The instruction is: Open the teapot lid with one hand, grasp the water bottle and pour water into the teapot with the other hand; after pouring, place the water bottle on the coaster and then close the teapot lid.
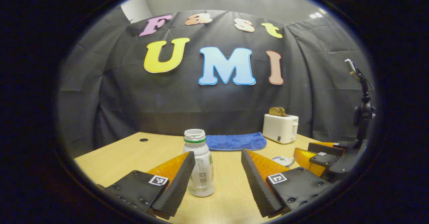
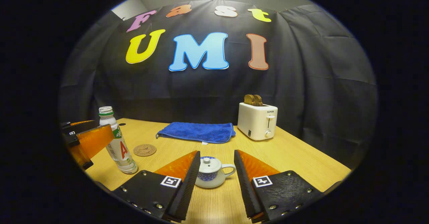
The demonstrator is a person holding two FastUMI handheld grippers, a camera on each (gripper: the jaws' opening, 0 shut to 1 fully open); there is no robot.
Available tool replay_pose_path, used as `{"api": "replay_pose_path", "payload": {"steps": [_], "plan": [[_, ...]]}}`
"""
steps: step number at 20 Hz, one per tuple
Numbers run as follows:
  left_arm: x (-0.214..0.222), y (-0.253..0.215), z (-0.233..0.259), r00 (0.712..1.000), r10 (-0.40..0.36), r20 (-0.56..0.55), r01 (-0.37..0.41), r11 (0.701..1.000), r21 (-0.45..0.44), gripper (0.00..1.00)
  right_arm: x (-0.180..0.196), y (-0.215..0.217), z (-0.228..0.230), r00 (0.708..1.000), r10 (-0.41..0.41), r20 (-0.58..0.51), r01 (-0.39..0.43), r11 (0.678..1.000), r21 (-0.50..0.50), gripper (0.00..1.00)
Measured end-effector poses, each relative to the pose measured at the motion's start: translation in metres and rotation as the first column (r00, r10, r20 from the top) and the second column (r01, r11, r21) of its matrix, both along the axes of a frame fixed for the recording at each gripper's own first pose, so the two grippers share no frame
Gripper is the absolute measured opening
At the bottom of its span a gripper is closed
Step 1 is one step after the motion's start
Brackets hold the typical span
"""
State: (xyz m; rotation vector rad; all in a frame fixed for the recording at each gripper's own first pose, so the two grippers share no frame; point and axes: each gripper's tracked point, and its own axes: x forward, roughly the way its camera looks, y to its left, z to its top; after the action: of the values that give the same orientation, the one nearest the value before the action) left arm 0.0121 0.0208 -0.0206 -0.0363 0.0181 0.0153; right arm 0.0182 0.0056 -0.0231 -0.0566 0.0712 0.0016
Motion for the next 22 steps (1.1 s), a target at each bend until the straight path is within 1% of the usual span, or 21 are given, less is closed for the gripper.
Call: {"api": "replay_pose_path", "payload": {"steps": [5, 8, 9, 10, 11, 12, 13, 14, 15, 17, 18, 19, 20, 21, 22], "plan": [[-0.001, -0.001, 0.001, 1.0, -0.001, -0.001, 0.001, 1.0, 0.007, 0.99, 0.011, 0.012, 0.0, 1.0, 0.029, -0.01, -0.029, 0.999, -0.043, 0.63], [-0.004, 0.0, 0.003, 1.0, -0.002, 0.005, 0.002, 1.0, 0.015, 0.99, 0.025, 0.018, -0.012, 0.997, 0.052, -0.064, -0.053, 0.998, -0.021, 0.63], [-0.005, 0.0, 0.005, 1.0, -0.001, 0.007, 0.001, 1.0, 0.019, 0.92, 0.028, 0.019, -0.015, 0.995, 0.058, -0.082, -0.06, 0.998, -0.011, 0.63], [-0.005, 0.002, 0.005, 1.0, 0.0, 0.008, 0.0, 1.0, 0.022, 0.92, 0.034, 0.022, -0.018, 0.994, 0.065, -0.092, -0.065, 0.998, -0.005, 0.63], [-0.006, 0.003, 0.005, 1.0, 0.002, 0.009, -0.002, 1.0, 0.024, 0.92, 0.035, 0.018, -0.018, 0.993, 0.05, -0.104, -0.05, 0.999, -0.001, 0.63], [-0.005, 0.005, 0.004, 1.0, 0.004, 0.008, -0.004, 1.0, 0.023, 0.92, 0.039, 0.017, -0.019, 0.992, 0.049, -0.113, -0.048, 0.999, 0.011, 0.37], [-0.005, 0.006, 0.004, 1.0, 0.006, 0.007, -0.006, 1.0, 0.023, 0.99, 0.042, 0.018, -0.024, 0.99, 0.053, -0.127, -0.051, 0.998, 0.019, 0.37], [-0.004, 0.007, 0.003, 1.0, 0.009, 0.005, -0.009, 1.0, 0.021, 0.99, 0.045, 0.018, -0.027, 0.989, 0.052, -0.14, -0.049, 0.999, 0.023, 0.37], [-0.004, 0.008, 0.002, 1.0, 0.011, 0.002, -0.011, 1.0, 0.018, 0.92, 0.046, 0.019, -0.029, 0.988, 0.053, -0.145, -0.051, 0.998, 0.022, 0.37], [-0.003, 0.009, 0.001, 1.0, 0.012, -0.001, -0.012, 1.0, 0.012, 0.92, 0.049, 0.018, -0.033, 0.987, 0.052, -0.152, -0.051, 0.999, 0.011, 0.37], [-0.003, 0.01, 0.001, 1.0, 0.014, -0.002, -0.014, 1.0, 0.009, 0.99, 0.051, 0.02, -0.035, 0.986, 0.057, -0.159, -0.057, 0.998, 0.006, 0.37], [-0.002, 0.01, -0.001, 1.0, 0.014, -0.004, -0.014, 1.0, 0.004, 0.99, 0.053, 0.022, -0.039, 0.984, 0.062, -0.169, -0.063, 0.998, 0.002, 0.37], [-0.001, 0.009, -0.003, 1.0, 0.012, -0.007, -0.012, 1.0, 0.001, 0.92, 0.054, 0.022, -0.039, 0.984, 0.066, -0.167, -0.068, 0.998, -0.005, 0.37], [0.0, 0.009, -0.003, 1.0, 0.011, -0.01, -0.011, 1.0, -0.002, 0.92, 0.057, 0.022, -0.039, 0.984, 0.066, -0.164, -0.069, 0.998, -0.012, 0.37], [0.001, 0.009, -0.006, 1.0, 0.012, -0.013, -0.012, 1.0, -0.004, 0.92, 0.059, 0.022, -0.042, 0.983, 0.07, -0.17, -0.073, 0.997, -0.017, 0.34]]}}
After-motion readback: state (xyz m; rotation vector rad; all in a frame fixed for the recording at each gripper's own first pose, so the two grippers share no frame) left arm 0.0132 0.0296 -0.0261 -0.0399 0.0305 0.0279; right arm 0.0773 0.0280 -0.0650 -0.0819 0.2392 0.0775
